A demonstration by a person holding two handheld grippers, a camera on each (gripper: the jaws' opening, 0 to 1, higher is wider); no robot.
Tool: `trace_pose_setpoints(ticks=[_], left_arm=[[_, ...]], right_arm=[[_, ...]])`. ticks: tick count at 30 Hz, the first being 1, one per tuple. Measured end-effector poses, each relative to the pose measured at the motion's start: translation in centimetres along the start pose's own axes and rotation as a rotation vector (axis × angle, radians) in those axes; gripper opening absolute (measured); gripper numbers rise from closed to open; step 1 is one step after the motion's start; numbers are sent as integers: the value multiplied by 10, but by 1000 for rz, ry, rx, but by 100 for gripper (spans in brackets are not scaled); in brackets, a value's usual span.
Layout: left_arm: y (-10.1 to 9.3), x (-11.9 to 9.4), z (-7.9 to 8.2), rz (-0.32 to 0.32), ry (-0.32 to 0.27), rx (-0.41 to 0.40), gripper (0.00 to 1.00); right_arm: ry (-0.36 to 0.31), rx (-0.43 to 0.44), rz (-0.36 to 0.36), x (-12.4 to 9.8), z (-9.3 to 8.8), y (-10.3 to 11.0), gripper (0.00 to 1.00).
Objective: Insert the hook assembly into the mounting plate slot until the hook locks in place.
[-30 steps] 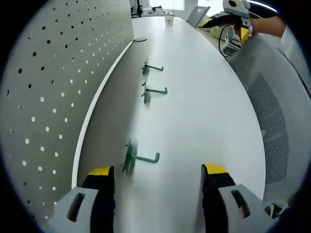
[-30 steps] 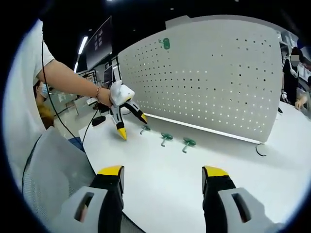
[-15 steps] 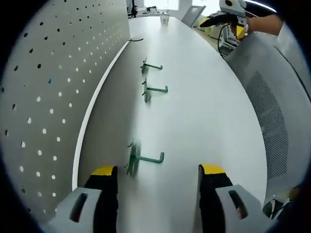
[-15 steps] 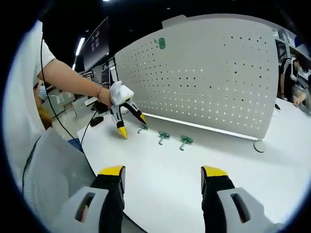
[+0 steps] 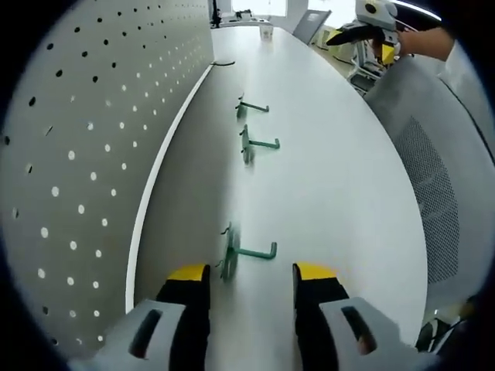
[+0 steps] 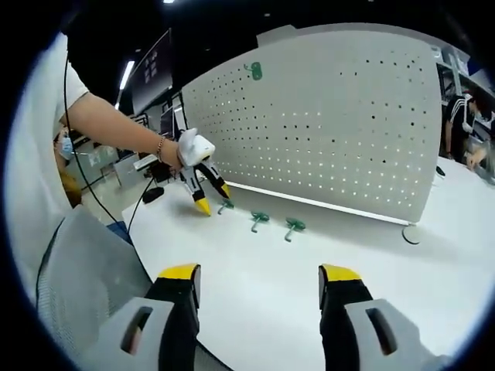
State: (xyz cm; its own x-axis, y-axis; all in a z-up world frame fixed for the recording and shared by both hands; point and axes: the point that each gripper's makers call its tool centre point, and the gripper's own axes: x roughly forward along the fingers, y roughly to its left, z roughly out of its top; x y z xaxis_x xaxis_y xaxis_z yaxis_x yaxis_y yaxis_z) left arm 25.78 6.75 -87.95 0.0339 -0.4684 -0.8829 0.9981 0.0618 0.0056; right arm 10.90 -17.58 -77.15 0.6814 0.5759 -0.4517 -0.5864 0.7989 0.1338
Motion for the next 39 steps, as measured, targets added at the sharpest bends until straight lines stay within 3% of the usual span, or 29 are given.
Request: trace_pose_setpoints(ticks=[18, 24, 39], left_arm=[[14, 0, 3, 75, -12, -99, 19], [15, 1, 4, 91, -13, -102, 12], [16, 2, 3, 111, -8, -101, 5]], right_arm=[[4, 3, -2, 1, 0, -3, 58], [6, 2, -6, 1, 0, -4, 57], [5, 5, -8, 1, 0, -5, 56]])
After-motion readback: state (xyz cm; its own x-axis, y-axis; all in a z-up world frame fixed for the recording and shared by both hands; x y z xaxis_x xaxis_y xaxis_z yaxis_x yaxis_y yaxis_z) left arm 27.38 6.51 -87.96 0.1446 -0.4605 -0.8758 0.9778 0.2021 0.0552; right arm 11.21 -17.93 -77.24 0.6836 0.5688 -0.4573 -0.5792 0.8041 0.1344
